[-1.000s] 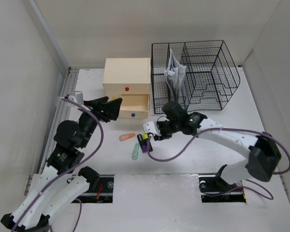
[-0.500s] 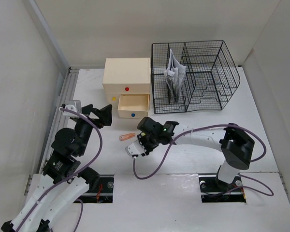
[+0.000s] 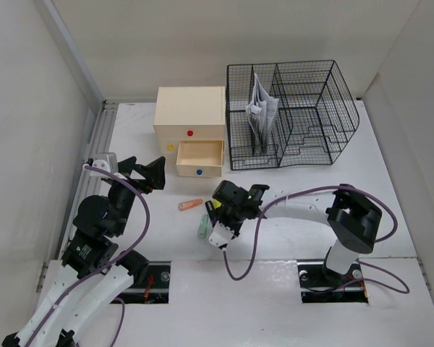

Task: Organize the desk

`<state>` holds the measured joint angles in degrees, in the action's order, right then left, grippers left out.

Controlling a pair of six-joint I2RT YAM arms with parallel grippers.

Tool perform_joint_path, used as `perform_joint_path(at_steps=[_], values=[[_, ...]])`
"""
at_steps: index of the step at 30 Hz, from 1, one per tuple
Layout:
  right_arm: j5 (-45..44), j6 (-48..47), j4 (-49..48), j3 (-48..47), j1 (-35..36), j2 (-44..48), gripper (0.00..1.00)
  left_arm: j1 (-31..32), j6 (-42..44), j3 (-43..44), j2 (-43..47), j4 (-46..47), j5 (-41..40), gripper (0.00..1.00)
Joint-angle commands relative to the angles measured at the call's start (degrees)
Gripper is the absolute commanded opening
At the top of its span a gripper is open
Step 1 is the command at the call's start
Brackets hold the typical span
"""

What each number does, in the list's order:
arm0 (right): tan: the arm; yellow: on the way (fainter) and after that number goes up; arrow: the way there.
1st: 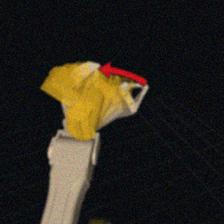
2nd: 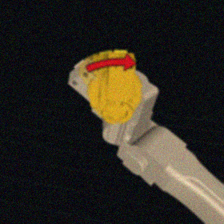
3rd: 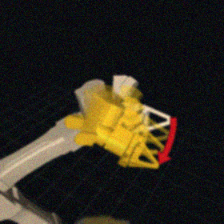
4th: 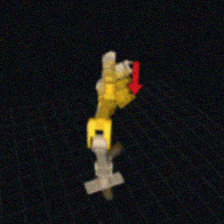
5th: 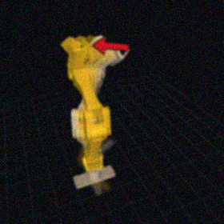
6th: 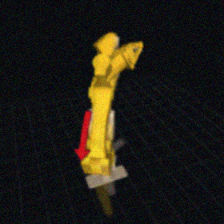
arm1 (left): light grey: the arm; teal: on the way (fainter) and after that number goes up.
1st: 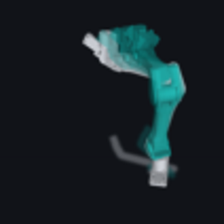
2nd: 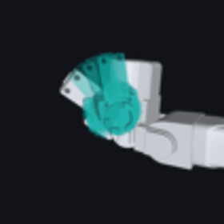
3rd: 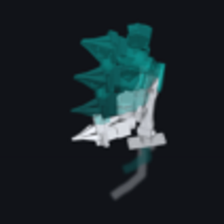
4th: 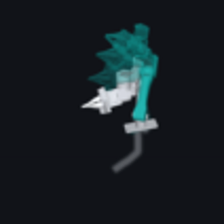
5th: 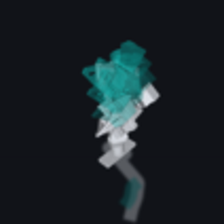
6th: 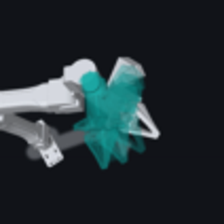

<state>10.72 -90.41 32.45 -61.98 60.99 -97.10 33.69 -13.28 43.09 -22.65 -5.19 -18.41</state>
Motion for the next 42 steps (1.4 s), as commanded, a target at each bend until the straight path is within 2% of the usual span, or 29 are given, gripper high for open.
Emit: perform_joint_path(at_steps=[1,5,10,19,25,33,42], values=[[0.3,-6.7,-2.1,0.1,-0.5,1.0,0.39,0.2,0.4,-0.3,0.5,1.9,0.4,0.90],[-0.5,-7.8,-2.7,-1.1,-0.5,-1.1,0.43,0.2,0.4,-0.3,0.5,1.9,0.4,0.90],[-3.7,-9.9,-5.6,-1.1,-1.1,-3.9,0.43,0.2,0.4,-0.3,0.5,1.9,0.4,0.91],[-3.7,-11.0,-7.0,-3.7,-2.1,-8.4,0.44,0.2,0.4,-0.3,0.5,1.9,0.9,0.91],[-0.3,-11.5,-0.5,-9.0,-2.1,-11.8,0.47,0.2,-0.2,-0.3,0.5,1.9,0.9,0.92],[4.2,-11.0,17.8,-19.0,-1.6,-19.3,0.48,0.2,-0.2,-0.3,0.5,1.9,0.9,0.92],[2.6,-8.8,25.5,-24.5,1.0,-25.9,0.48,0.2,-0.2,-0.3,0.5,1.9,1.5,0.92]])
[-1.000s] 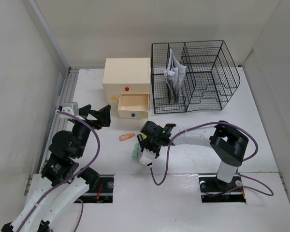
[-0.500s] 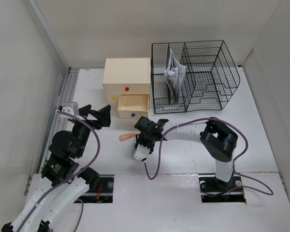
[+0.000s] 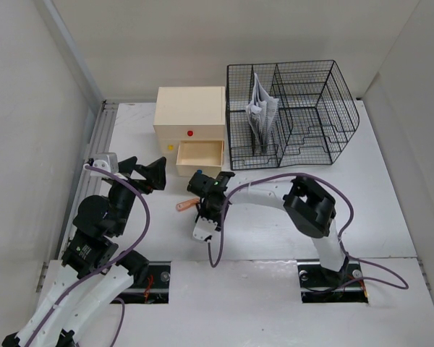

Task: Organize the desk

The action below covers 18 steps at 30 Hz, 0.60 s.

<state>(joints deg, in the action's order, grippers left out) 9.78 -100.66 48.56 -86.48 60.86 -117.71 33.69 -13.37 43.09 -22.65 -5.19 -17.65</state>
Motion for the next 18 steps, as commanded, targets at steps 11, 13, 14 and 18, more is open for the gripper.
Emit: perform_joint_path(at_steps=[11,13,14,18], values=[[0.7,7.0,17.0,-2.5,2.9,-10.8,0.42,0.2,-0.1,-0.3,1.0,1.9,0.7,0.93],[0.7,8.8,17.9,-3.0,2.9,-12.0,0.33,0.2,-0.1,-0.3,1.6,1.9,0.7,0.93],[1.3,9.4,18.5,-3.0,2.9,-12.0,0.29,0.2,-0.1,-0.3,1.6,1.9,0.7,0.93],[3.9,14.7,17.7,-3.0,2.9,-12.0,0.15,0.2,-0.1,-0.3,1.6,1.9,0.2,0.93]])
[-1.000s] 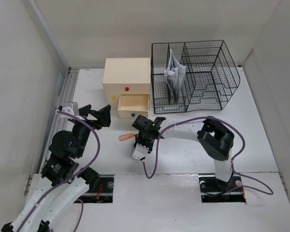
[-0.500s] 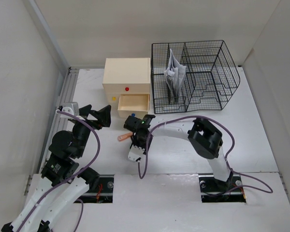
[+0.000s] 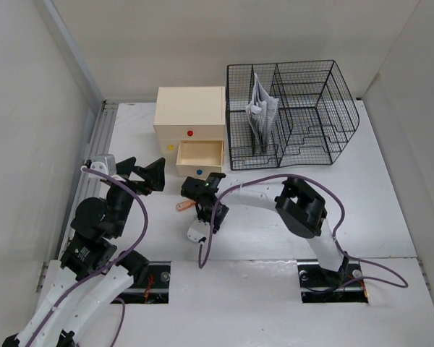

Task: Organize the desk

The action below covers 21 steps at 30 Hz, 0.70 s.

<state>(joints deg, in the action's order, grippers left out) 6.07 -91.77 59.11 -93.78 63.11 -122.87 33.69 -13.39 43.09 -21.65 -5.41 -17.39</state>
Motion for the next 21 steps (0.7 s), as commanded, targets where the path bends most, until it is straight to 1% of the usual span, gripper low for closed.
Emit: perform_joint_path(at_steps=[1,2,4,5,6,8,9,11,12,15,17,21], values=[[8.5,9.1,7.2,2.8,0.6,-6.9,0.13,0.2,-0.1,-0.3,0.6,2.1,-0.1,0.93],[9.5,11.3,7.2,2.3,0.6,-6.3,0.10,0.2,-0.1,-0.3,0.6,2.1,-0.1,0.93],[12.6,15.4,5.7,1.1,0.6,-5.2,0.08,0.2,-0.1,-0.3,0.6,2.1,-0.1,0.93],[13.4,20.9,4.2,1.1,0.6,-4.4,0.07,0.2,-0.1,-0.3,0.6,2.1,-0.1,0.93],[14.1,24.4,2.3,0.6,0.6,-2.6,0.04,0.2,-0.1,-0.3,0.6,2.1,-0.1,0.93],[15.3,30.7,-1.3,-0.1,0.6,-0.9,0.03,0.2,-0.1,-0.3,0.6,2.1,-0.1,0.93],[15.8,36.1,-2.8,-0.7,0.6,1.1,0.01,0.2,-0.1,-0.3,0.6,2.6,-0.1,0.93],[16.9,40.6,-6.1,-1.2,0.6,3.2,0.00,0.2,-0.1,-0.3,0.6,2.6,-0.1,0.93],[16.9,44.3,-7.4,-1.2,0.6,5.7,0.00,0.2,-0.1,-0.3,0.6,2.6,-0.1,0.93],[13.3,51.1,-13.5,-1.8,-0.6,9.6,0.00,0.2,-0.1,-0.3,0.6,2.6,-0.1,0.93],[8.4,53.4,-15.4,-2.4,-1.2,11.9,0.00,0.2,-0.1,-0.3,0.6,2.6,-0.1,0.93],[2.8,57.4,-19.2,-4.9,-4.9,14.2,0.00,0.2,-0.1,-0.8,0.6,2.6,-0.1,0.93]])
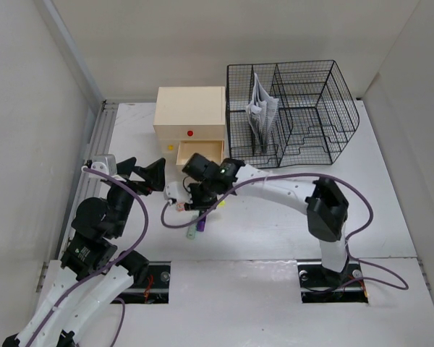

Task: Organize the desk

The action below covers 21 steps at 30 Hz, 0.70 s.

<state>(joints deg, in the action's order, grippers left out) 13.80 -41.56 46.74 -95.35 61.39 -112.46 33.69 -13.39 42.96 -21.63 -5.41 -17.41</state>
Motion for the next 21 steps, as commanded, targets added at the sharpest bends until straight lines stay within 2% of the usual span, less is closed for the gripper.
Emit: perform_joint_path(at_steps=[1,7,14,21], values=[[-5.6,8.0,-6.8,-4.0,-4.0,3.8,0.00,0.2,-0.1,-0.7,0.5,2.6,-0.1,0.93],[-9.5,12.0,-11.9,-8.7,-9.3,5.7,0.00,0.2,-0.1,-0.7,0.5,2.6,-0.1,0.93],[-13.3,13.5,-17.0,-12.0,-11.5,5.1,0.00,0.2,-0.1,-0.7,0.0,2.6,-0.6,0.93],[-8.4,13.5,-14.6,-16.0,-11.5,3.7,0.00,0.2,-0.1,-0.7,0.0,2.6,-0.6,0.93]])
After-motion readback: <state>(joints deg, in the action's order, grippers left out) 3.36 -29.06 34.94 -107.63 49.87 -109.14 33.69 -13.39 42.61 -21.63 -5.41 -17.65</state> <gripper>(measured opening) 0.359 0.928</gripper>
